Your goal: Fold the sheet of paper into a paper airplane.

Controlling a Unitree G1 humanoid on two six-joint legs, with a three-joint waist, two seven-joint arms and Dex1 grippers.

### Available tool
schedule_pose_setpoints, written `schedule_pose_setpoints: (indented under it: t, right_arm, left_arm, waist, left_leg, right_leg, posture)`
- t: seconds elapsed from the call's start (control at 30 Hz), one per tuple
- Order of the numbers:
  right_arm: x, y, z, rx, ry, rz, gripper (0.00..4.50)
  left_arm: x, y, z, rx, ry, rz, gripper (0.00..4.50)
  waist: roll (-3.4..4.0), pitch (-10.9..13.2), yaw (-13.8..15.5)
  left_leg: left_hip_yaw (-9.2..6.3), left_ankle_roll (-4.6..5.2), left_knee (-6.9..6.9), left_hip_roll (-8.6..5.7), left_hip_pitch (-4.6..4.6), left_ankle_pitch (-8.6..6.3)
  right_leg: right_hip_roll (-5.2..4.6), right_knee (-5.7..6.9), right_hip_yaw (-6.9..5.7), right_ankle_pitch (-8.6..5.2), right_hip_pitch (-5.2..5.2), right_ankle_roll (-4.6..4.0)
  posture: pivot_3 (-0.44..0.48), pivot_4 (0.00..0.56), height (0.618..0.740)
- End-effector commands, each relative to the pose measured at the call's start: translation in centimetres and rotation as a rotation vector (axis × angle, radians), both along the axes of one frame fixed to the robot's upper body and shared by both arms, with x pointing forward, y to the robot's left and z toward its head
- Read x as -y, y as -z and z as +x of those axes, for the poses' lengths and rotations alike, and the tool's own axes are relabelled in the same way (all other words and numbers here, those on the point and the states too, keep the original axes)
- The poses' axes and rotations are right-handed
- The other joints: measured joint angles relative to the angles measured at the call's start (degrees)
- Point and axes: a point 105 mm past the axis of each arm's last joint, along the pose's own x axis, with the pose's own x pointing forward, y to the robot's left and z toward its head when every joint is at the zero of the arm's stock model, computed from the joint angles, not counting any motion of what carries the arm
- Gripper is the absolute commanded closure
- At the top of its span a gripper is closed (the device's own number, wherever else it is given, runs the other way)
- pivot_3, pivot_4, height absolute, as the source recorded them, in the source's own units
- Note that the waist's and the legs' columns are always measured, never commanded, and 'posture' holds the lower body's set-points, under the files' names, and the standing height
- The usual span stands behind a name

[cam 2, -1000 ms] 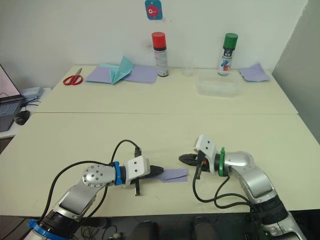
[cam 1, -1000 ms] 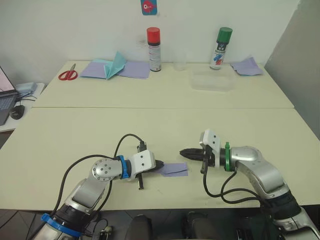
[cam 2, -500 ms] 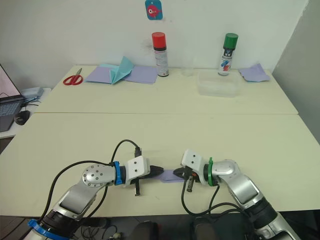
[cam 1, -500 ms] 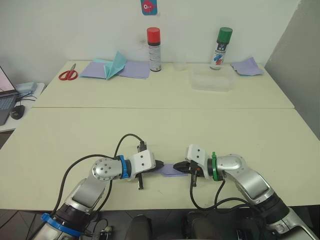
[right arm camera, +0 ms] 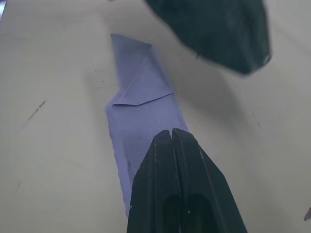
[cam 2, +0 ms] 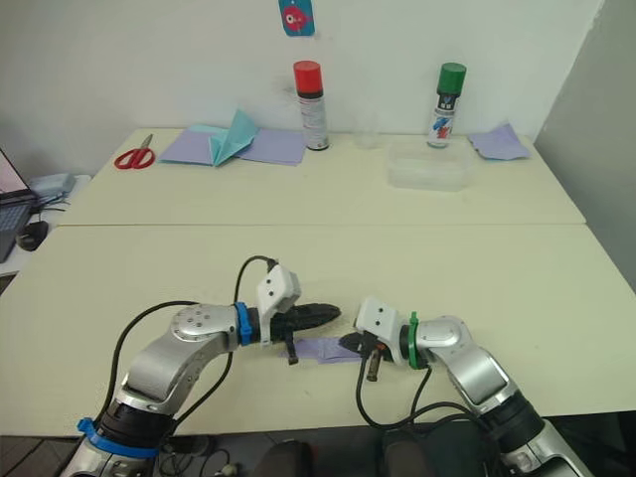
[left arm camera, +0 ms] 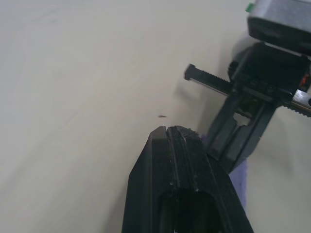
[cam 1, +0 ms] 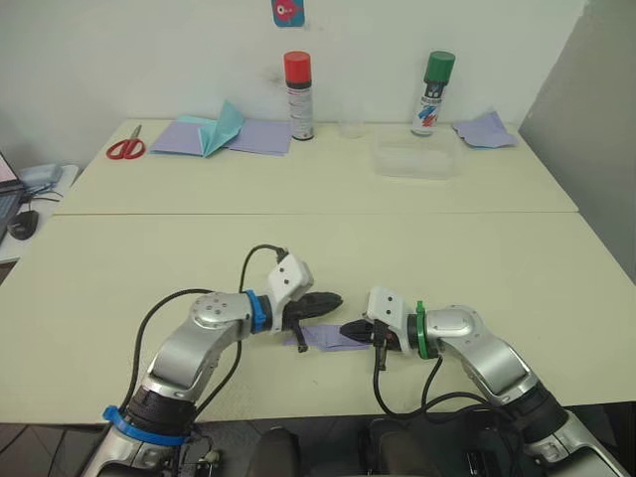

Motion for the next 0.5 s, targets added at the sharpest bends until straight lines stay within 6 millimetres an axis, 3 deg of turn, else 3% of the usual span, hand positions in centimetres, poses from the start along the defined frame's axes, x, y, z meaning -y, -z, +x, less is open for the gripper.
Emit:
schedule_pose_setpoints:
  t: [0.03, 0.27, 0.4, 0.5]
  right_arm:
    - [0.7, 1.7, 0.0, -0.040, 0.036, -0.067, 4.48]
    - [0.9, 1.6, 0.0, -0.039, 0.040, -0.074, 4.48]
    - [1.0, 1.7, 0.0, -0.045, 0.042, -0.077, 4.48]
    - [1.0, 1.7, -0.1, -0.047, 0.037, -0.077, 4.48]
  left_arm:
    - [0.1, 1.2, -1.1, 0.041, 0.052, 0.091, 4.50]
    - [-2.1, 3.4, -0.8, 0.065, 0.006, 0.221, 4.50]
    - [-3.1, 4.1, -1.7, 0.023, 0.003, 0.241, 4.50]
    - [-4.0, 4.2, -1.3, -0.016, -0.082, 0.216, 4.50]
  waist:
    - [0.01, 0.0, -0.1]
    - [0.03, 0.0, 0.1]
    - [0.03, 0.0, 0.1]
    - [0.04, 0.0, 0.1]
  left_leg:
    - [-0.01, 0.00, 0.00, 0.01, 0.01, 0.00]
    - [-0.04, 0.00, 0.01, 0.01, 0.04, 0.00]
    - [-0.03, 0.00, 0.00, 0.02, 0.06, 0.00]
    - [-0.03, 0.00, -0.02, 0.04, 0.06, 0.00]
  right_leg:
    - [0.00, 0.00, 0.00, 0.00, 0.00, 0.00]
    - [-0.06, 0.00, 0.02, -0.02, 0.01, -0.04]
    - [-0.07, -0.01, 0.06, -0.03, 0.01, -0.05]
    - [-0.07, 0.00, 0.01, -0.03, 0.01, -0.06]
  posture:
    - [0.000, 0.150, 0.740]
    - [0.000, 0.150, 0.740]
    - [0.000, 0.150, 0.740]
    - [0.000, 0.150, 0.740]
